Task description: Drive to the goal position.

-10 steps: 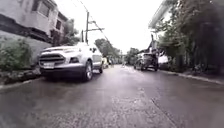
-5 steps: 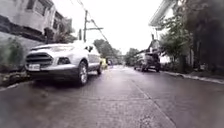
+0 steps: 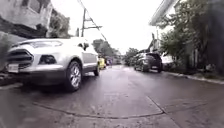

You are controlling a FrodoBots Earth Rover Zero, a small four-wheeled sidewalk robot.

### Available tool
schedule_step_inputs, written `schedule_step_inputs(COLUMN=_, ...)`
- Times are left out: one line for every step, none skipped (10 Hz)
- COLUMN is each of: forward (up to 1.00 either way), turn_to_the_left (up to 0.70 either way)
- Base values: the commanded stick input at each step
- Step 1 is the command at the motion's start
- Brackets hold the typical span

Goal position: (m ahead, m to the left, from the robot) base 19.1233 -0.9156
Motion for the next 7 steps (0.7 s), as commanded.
schedule_step_inputs(forward=1.0, turn_to_the_left=0.0)
schedule_step_inputs(forward=1.0, turn_to_the_left=0.0)
schedule_step_inputs(forward=1.0, turn_to_the_left=0.0)
schedule_step_inputs(forward=1.0, turn_to_the_left=0.0)
schedule_step_inputs(forward=1.0, turn_to_the_left=0.0)
schedule_step_inputs(forward=1.0, turn_to_the_left=0.0)
schedule_step_inputs(forward=1.0, turn_to_the_left=0.0)
